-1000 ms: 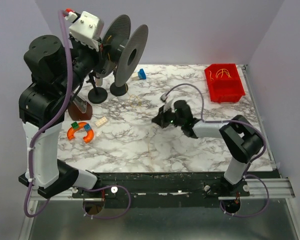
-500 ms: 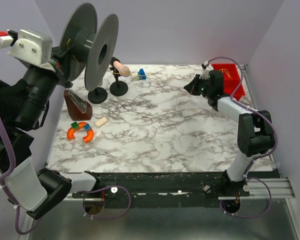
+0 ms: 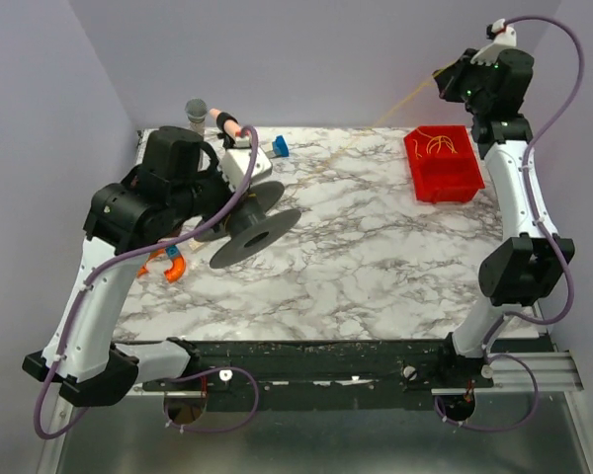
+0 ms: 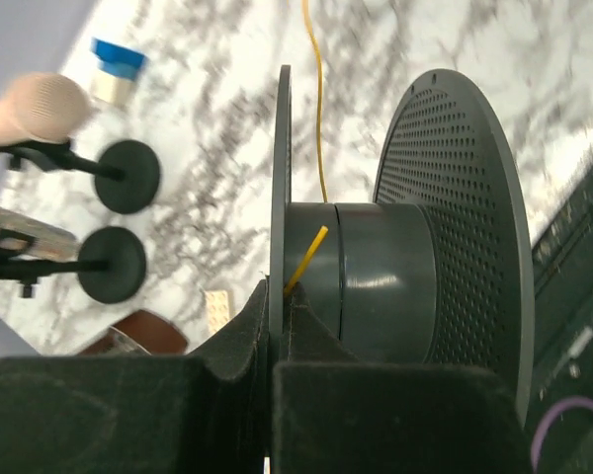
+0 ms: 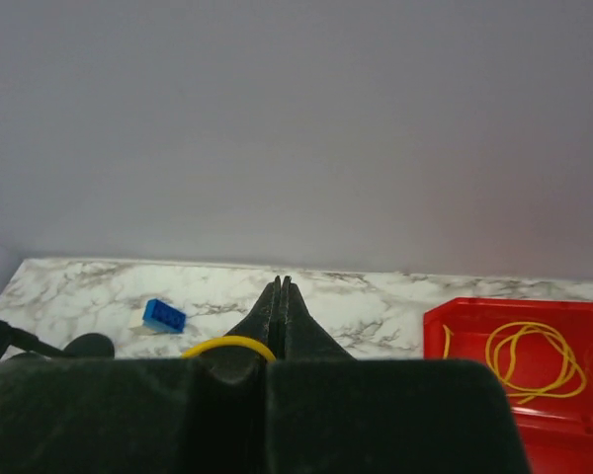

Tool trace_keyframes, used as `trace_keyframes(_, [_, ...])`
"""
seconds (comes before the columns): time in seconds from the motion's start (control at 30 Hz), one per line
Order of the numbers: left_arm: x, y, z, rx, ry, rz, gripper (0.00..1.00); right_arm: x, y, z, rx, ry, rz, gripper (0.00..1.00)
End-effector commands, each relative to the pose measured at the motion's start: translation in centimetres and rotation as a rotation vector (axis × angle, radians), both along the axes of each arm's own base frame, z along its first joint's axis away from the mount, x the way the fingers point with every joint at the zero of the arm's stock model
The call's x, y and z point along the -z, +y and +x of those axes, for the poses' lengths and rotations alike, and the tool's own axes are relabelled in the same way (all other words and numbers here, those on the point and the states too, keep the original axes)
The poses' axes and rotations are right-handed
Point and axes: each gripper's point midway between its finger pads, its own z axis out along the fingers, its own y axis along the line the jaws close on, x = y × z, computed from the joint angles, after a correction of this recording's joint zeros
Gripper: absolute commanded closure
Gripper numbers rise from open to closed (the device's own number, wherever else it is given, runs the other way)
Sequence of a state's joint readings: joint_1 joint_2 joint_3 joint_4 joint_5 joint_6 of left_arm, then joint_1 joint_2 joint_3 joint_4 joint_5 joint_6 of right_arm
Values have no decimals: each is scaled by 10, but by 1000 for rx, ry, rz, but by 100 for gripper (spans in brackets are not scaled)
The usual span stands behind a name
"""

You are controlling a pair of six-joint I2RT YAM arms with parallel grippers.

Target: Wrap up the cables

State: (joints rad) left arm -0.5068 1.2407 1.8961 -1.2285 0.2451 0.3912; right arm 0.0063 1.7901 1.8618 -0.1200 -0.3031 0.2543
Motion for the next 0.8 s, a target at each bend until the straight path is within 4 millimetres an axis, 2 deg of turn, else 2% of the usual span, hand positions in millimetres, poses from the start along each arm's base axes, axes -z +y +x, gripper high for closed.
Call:
trace_keyframes(0.0, [40, -5, -24, 142, 54, 77, 100, -44, -19, -26, 53, -31, -42, 99])
trace_keyframes(0.07, [74, -14, -18, 128, 127, 108, 100, -67, -8, -37, 10, -55, -30, 99])
trace_keyframes(0.1, [84, -20, -12, 115, 135, 118, 100, -72, -3, -41, -9, -56, -38, 99])
trace_keyframes(0.13, [97, -27, -7, 104, 150, 128, 100, -77, 17, -48, -55, -58, -57, 99])
trace_keyframes(0.27, [127, -55, 27, 23, 127, 142, 100, -84, 62, -71, -144, -77, -148, 99])
trace_keyframes(0.4, [150, -62, 78, -161, 80, 170, 100, -103, 81, -102, -191, -77, -111, 99])
trace_keyframes(0.53, [152, -73, 125, -319, 41, 96, 100, -127, 99, -140, -242, -119, -79, 99])
trace_keyframes(0.77, [144, -96, 193, -534, 71, -119, 100, -124, 169, -216, -488, -96, 0, 99])
